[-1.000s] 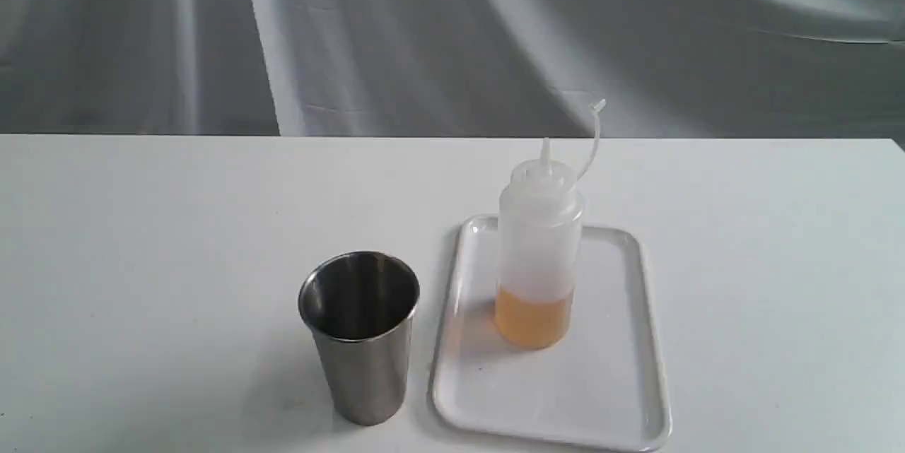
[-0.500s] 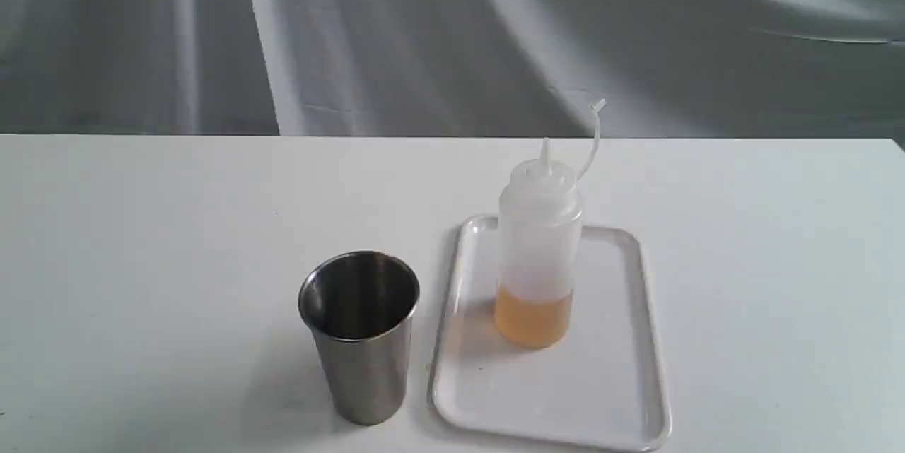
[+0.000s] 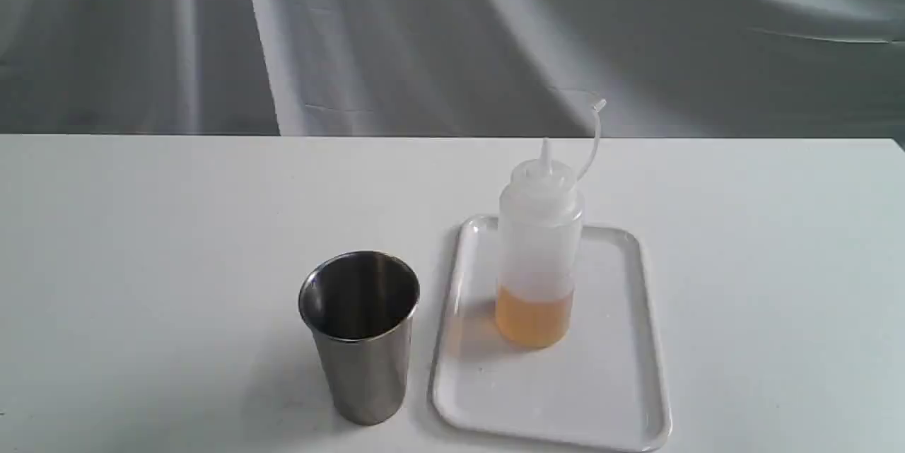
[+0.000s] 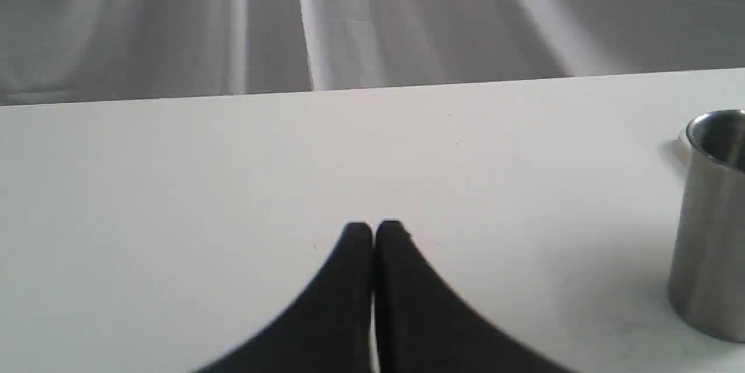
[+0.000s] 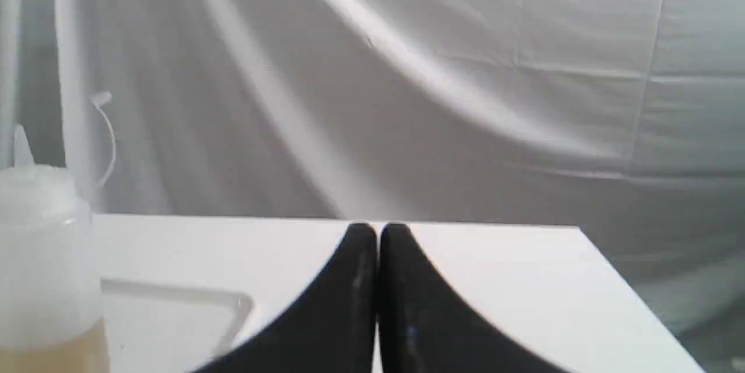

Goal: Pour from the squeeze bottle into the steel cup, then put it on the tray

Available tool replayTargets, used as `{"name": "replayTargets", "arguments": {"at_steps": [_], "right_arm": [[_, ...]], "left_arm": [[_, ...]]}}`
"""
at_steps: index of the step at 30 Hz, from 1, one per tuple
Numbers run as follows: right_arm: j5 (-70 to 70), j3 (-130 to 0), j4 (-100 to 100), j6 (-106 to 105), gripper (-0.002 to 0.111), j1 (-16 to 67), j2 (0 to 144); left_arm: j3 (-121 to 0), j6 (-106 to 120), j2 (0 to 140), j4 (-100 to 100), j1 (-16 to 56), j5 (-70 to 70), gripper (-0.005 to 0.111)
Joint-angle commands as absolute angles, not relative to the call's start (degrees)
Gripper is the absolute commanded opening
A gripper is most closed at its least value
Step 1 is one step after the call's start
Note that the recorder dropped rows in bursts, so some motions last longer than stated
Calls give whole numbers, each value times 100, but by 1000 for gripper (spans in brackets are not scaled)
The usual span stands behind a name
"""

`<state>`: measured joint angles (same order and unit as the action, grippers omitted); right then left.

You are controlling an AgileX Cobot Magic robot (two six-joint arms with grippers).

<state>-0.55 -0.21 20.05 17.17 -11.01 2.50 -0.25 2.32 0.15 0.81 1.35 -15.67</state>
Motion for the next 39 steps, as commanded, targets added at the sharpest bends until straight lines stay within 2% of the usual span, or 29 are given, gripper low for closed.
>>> {"name": "replayTargets", "arguments": {"at_steps": [1, 7, 20, 28, 33, 39], "right_arm": [[520, 0, 1918, 1848, 0, -1143, 215], [1217, 0, 1736, 1835, 0, -1143, 215], [1739, 0, 1564, 1791, 0, -1143, 215], [1698, 0, 172, -100, 0, -1143, 215], [1709, 0, 144, -138, 0, -1143, 215], [1868, 0, 59, -126, 0, -1689, 0]], "left_arm": [[0, 198, 0, 87, 126, -1524, 0], [0, 211, 0, 87, 126, -1524, 0], [0, 199, 0, 87, 126, -1524, 0], [0, 210, 0, 87, 126, -1524, 0], [0, 210, 0, 87, 126, -1524, 0], [0, 197, 0, 87, 126, -1524, 0]]}}
